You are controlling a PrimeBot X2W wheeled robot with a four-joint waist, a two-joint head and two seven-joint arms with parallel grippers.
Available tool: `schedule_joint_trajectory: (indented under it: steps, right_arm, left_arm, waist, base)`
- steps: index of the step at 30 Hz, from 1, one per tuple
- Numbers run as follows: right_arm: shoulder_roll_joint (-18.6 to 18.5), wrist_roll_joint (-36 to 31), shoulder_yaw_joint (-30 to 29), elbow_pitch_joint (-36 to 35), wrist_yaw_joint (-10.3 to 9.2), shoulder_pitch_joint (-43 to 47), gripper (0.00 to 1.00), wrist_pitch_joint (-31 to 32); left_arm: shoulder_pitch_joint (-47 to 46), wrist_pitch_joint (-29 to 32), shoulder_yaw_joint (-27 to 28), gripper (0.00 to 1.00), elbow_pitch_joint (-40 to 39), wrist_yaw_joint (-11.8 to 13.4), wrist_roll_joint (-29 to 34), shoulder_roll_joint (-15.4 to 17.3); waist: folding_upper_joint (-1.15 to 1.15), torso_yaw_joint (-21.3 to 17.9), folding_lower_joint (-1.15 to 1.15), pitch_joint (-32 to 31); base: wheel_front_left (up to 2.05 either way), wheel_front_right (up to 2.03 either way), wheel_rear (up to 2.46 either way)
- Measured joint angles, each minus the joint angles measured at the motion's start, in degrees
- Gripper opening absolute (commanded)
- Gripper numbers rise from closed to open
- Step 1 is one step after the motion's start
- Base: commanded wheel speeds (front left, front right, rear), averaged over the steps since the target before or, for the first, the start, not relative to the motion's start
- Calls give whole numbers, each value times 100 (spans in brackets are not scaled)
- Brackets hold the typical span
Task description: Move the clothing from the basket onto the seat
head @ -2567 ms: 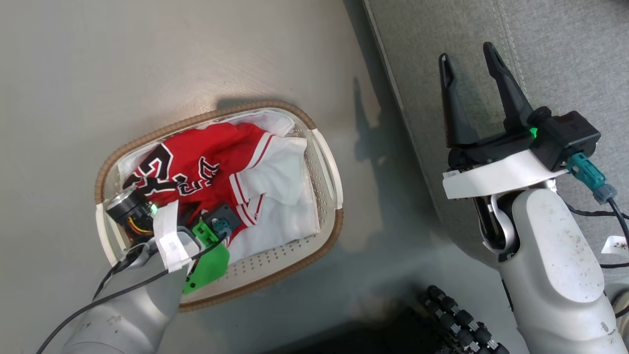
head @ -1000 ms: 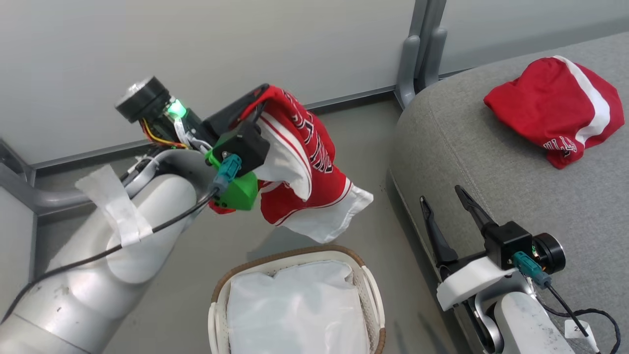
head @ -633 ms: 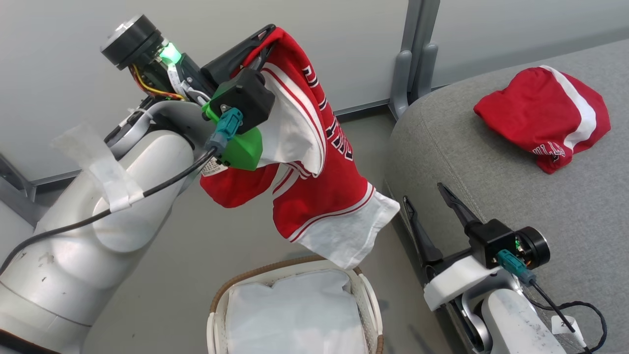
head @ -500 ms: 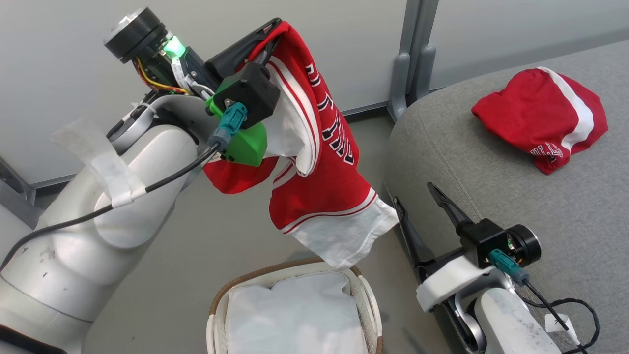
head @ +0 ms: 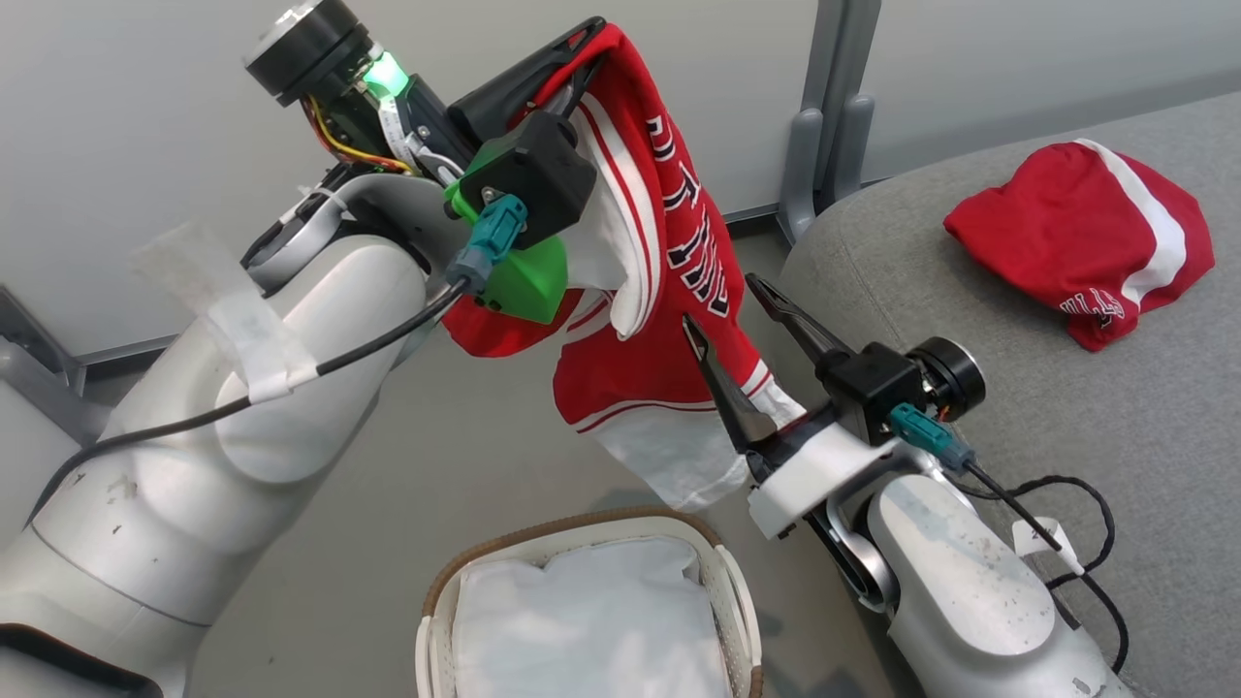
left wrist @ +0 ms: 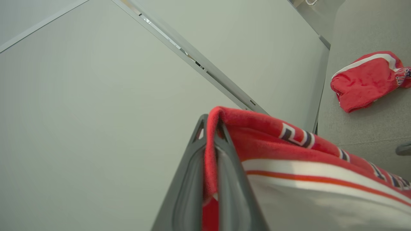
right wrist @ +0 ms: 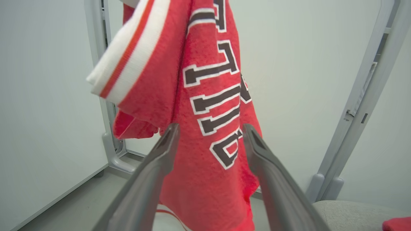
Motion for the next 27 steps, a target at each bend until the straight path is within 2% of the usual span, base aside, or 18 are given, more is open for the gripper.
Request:
schedule_joint_trajectory:
  steps: [8, 18, 23, 24, 25, 26, 27]
  right_arm:
    - [0, 256, 171, 297, 0, -338, 100, 0]
    - [-1, 11, -45, 784, 0, -670, 100, 0]
    - [-2, 44, 23, 1114, 0, -960, 100, 0]
    - [-2, 64, 48, 1173, 0, -1017, 80, 1]
    - [-2, 79, 74, 1212, 0, -1079, 35, 0]
    - [-2, 99, 89, 1232, 0, -1123, 27, 1]
    - [-2, 115, 101, 1243, 0, -1164, 13, 0]
  left_arm:
    - [-7, 2, -133, 0, -32, 9, -52, -180]
    - [-6, 26, -366, 0, -444, 7, -197, -305]
    - [2, 56, -441, 0, -678, 7, -296, -337]
    - [9, 62, -448, 0, -709, 7, -315, -338]
    - [22, 79, -447, 0, -736, 7, -350, -337]
    - [44, 86, -445, 0, -749, 7, -369, -331]
    - [92, 102, -444, 0, -753, 9, -399, -320]
  waist:
    - [0, 105, 0, -22]
    - [0, 195, 0, -43]
    - [0, 243, 0, -35]
    - [0, 253, 0, -33]
    - [0, 262, 0, -30]
    - [0, 268, 0, -26]
    - [0, 275, 0, -20]
  base:
    - [0, 0, 0]
    - [0, 0, 0]
    - [0, 0, 0]
    - [0, 0, 0]
    - [0, 0, 0]
    - [0, 0, 0]
    - [0, 0, 0]
